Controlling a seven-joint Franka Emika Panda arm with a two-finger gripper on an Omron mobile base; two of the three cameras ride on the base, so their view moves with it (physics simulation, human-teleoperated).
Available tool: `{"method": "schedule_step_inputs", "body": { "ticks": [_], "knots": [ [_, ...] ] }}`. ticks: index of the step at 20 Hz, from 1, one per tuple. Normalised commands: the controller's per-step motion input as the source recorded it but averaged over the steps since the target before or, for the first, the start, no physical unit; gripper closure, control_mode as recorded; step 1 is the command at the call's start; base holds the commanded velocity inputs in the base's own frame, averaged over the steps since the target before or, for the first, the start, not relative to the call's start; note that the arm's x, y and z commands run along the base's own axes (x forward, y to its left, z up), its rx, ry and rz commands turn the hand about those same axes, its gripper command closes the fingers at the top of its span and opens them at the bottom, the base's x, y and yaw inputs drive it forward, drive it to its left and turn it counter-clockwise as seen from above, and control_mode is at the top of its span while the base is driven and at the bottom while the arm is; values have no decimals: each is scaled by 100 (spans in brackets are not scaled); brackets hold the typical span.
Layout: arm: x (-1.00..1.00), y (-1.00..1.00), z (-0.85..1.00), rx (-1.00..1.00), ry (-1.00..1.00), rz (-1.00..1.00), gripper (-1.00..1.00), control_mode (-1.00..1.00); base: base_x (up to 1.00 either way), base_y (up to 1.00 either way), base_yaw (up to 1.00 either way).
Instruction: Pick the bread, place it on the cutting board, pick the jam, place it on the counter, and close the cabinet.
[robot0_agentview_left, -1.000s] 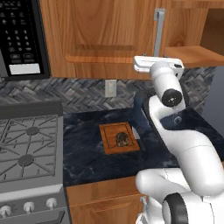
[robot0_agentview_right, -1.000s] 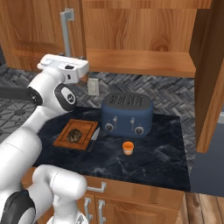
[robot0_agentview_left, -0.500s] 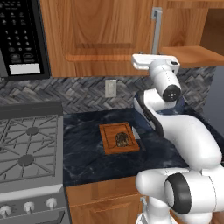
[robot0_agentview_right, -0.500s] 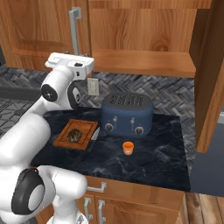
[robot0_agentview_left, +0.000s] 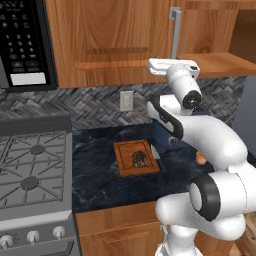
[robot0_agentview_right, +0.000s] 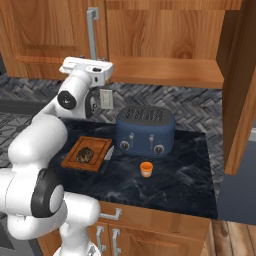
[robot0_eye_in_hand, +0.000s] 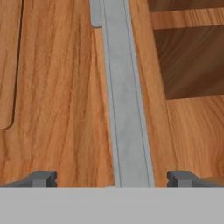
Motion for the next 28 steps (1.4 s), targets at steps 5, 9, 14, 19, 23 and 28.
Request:
{"method": "schedule_step_inputs", "body": {
  "ticks": [5,9,14,19,23,28],
  "knots": [
    [35,-11,0,0,0,1,-100,-100,0,0,0],
    [31,-4,0,0,0,1,-100,-100,0,0,0],
    [23,-2,0,0,0,2,-100,-100,0,0,0],
    [0,-5,0,0,0,5,-100,-100,0,0,0],
    [-5,-8,0,0,0,6,-100,-100,0,0,0],
    [-15,-8,0,0,0,5,-100,-100,0,0,0]
  ]
}}
